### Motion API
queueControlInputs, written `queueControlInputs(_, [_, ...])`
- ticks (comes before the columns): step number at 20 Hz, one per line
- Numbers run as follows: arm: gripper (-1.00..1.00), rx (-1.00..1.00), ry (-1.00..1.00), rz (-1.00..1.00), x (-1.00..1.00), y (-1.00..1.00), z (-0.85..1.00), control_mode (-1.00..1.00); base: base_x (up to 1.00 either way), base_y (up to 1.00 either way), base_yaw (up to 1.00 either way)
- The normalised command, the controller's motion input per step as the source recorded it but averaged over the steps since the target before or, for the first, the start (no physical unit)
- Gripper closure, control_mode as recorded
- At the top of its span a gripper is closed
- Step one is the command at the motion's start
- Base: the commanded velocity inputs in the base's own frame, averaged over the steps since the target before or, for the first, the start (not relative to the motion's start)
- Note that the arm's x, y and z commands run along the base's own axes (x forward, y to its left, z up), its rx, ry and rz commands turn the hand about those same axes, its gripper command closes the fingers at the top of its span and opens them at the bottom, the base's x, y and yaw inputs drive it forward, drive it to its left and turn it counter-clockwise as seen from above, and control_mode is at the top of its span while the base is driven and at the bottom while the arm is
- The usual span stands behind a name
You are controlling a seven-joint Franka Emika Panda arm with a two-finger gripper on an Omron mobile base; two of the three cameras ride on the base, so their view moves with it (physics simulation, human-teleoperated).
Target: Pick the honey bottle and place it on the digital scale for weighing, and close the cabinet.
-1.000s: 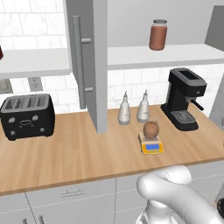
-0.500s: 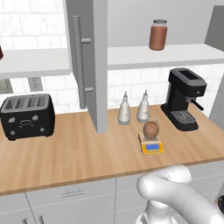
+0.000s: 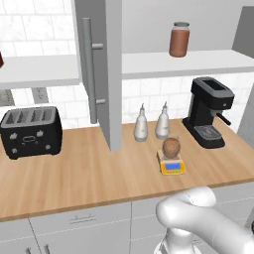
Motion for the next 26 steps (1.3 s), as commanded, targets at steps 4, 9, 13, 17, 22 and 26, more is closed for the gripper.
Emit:
queueControlInputs(4, [-1.00, 0.00, 0.19, -0.01, -0.08, -0.58, 0.14, -1.00, 0.00, 0.00, 0.00])
queueControlInputs(9, [-1.00, 0.00, 0.15, -0.04, 0.00, -0.44, -0.10, -1.00, 0.00, 0.00, 0.00])
queueControlInputs(13, [-1.00, 0.00, 0.08, -0.01, 0.07, -0.39, -0.17, -1.00, 0.00, 0.00, 0.00])
queueControlInputs(17, [-1.00, 0.01, 0.09, 0.00, 0.03, -0.52, 0.00, -1.00, 0.00, 0.00, 0.00])
queueControlInputs(22, [-1.00, 0.01, 0.17, -0.02, 0.04, -0.46, 0.00, -1.00, 0.00, 0.00, 0.00])
queueControlInputs(26, [-1.00, 0.00, 0.28, -0.05, 0.18, -0.27, -0.03, -1.00, 0.00, 0.00, 0.00])
